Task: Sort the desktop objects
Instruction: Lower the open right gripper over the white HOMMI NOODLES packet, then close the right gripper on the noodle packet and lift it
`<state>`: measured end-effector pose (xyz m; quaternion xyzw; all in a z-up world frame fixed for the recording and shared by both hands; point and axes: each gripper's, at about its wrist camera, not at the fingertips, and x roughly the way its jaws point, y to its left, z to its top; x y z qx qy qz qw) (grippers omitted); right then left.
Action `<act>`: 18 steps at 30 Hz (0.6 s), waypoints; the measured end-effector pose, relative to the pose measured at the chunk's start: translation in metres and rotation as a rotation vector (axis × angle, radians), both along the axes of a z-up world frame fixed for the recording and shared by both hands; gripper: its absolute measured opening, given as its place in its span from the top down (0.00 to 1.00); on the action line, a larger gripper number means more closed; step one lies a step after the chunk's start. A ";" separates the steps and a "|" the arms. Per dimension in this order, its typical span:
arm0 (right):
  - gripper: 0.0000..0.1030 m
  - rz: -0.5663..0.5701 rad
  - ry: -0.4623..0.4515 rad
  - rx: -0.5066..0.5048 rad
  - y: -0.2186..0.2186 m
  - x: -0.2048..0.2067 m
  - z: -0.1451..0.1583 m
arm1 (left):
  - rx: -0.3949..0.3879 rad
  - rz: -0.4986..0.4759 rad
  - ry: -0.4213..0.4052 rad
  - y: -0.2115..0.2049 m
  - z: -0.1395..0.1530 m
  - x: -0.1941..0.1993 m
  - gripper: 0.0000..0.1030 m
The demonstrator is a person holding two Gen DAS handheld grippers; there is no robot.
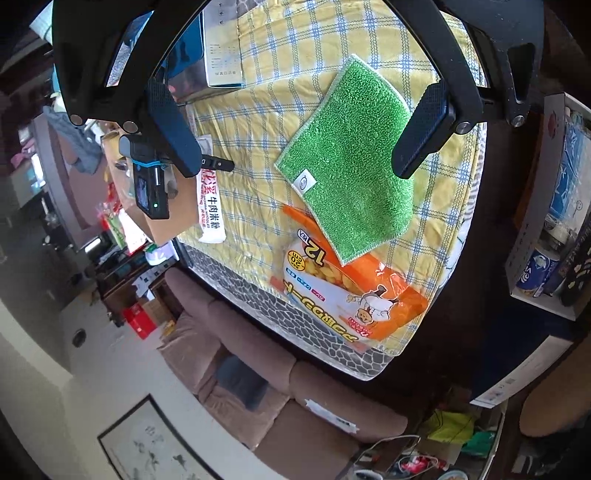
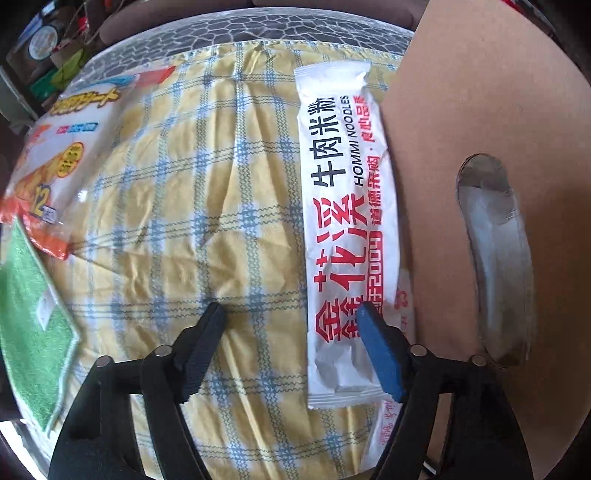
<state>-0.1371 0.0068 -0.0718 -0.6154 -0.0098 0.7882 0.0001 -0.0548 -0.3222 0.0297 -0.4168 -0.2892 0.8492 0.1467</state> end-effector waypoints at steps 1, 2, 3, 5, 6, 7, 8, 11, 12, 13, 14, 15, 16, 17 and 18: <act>0.36 0.032 -0.009 -0.029 -0.002 0.000 0.002 | 0.009 -0.004 0.003 0.001 0.000 -0.001 0.00; 0.44 0.066 -0.025 -0.085 -0.005 0.001 0.005 | 0.016 -0.011 0.003 0.002 0.000 -0.002 0.00; 0.56 0.096 -0.058 -0.179 -0.009 0.001 0.005 | 0.019 -0.019 0.002 0.005 -0.001 -0.004 0.00; 0.95 0.148 -0.100 -0.267 -0.023 0.004 0.015 | 0.014 -0.043 -0.005 0.013 -0.004 -0.006 0.00; 0.94 0.203 -0.066 -0.194 -0.034 0.006 0.029 | 0.014 -0.062 -0.014 0.019 -0.008 -0.008 0.00; 0.88 0.248 -0.031 -0.138 -0.043 0.008 0.045 | 0.012 -0.084 -0.026 0.026 -0.012 -0.010 0.00; 0.84 0.287 -0.004 -0.098 -0.050 0.012 0.061 | 0.011 -0.107 -0.039 0.034 -0.016 -0.012 0.00; 0.68 0.363 0.083 -0.049 -0.055 0.023 0.112 | 0.033 -0.189 -0.082 0.065 -0.025 -0.021 0.06; 0.66 0.379 0.112 -0.031 -0.053 0.023 0.124 | 0.038 -0.210 -0.095 0.078 -0.026 -0.025 0.09; 0.63 0.387 0.138 -0.026 -0.047 0.025 0.138 | 0.041 -0.233 -0.106 0.090 -0.027 -0.030 0.10; 0.60 0.386 0.154 -0.033 -0.042 0.024 0.150 | 0.047 -0.261 -0.118 0.105 -0.029 -0.035 0.12; 0.59 0.384 0.166 -0.048 -0.033 0.025 0.160 | 0.046 -0.287 -0.137 0.120 -0.031 -0.043 0.15; 0.56 0.383 0.176 -0.054 -0.027 0.025 0.170 | 0.041 -0.311 -0.162 0.137 -0.035 -0.053 0.16; 0.53 0.378 0.187 -0.057 -0.016 0.026 0.177 | 0.028 -0.326 -0.189 0.151 -0.039 -0.062 0.17; 0.53 0.373 0.190 -0.063 -0.009 0.024 0.180 | 0.014 -0.341 -0.214 0.167 -0.044 -0.073 0.21</act>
